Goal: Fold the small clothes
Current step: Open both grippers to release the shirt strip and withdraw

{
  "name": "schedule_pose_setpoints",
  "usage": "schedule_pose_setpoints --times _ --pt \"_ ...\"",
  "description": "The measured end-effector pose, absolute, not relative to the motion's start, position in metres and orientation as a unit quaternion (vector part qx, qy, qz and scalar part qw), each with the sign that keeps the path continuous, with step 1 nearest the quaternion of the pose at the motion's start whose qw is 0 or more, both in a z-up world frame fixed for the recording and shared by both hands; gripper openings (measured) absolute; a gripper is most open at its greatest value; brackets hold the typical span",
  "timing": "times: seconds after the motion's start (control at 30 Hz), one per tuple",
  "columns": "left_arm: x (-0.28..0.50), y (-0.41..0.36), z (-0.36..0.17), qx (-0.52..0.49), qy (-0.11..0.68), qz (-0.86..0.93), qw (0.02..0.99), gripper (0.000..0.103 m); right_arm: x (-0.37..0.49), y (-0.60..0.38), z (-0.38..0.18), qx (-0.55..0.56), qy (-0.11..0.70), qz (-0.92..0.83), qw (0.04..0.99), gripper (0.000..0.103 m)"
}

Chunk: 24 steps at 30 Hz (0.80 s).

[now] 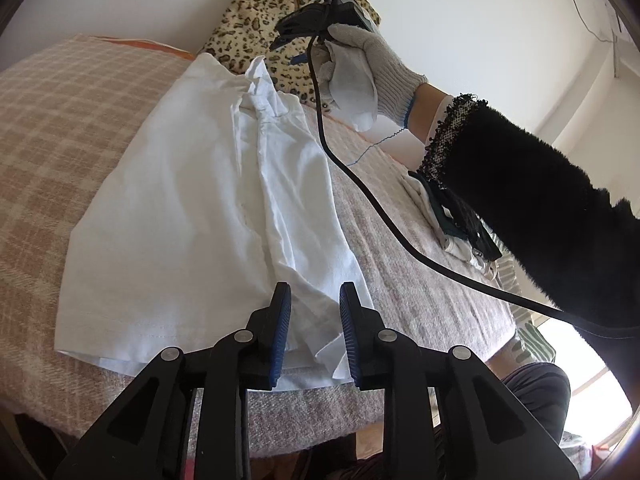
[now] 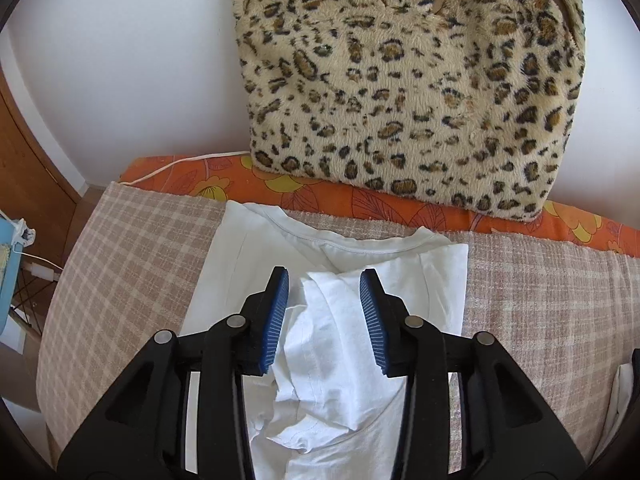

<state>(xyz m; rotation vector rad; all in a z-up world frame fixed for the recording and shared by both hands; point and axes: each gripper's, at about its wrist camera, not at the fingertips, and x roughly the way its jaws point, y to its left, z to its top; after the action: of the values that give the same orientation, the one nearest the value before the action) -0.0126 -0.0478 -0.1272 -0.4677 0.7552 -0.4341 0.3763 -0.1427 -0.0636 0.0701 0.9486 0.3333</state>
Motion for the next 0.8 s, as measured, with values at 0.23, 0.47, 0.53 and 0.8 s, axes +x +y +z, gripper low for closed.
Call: schedule_pose_setpoints --times 0.23,0.47,0.53,0.8 --pt "-0.045 -0.03 -0.105 -0.176 0.361 -0.207 0.892 0.039 0.288 -0.224 -0.031 0.085 0.45 0.176 0.871 0.049" --pt "-0.042 0.006 -0.087 -0.112 0.378 -0.176 0.902 0.042 0.15 -0.263 -0.069 0.083 0.507 0.203 0.834 0.049" --pt "-0.034 0.025 -0.09 -0.109 0.392 -0.153 0.901 0.048 0.113 -0.269 -0.089 0.093 0.526 0.207 0.82 0.049" --pt "-0.015 0.054 -0.12 -0.148 0.455 -0.148 0.866 0.048 0.045 -0.264 -0.124 0.105 0.553 0.22 0.797 0.049"
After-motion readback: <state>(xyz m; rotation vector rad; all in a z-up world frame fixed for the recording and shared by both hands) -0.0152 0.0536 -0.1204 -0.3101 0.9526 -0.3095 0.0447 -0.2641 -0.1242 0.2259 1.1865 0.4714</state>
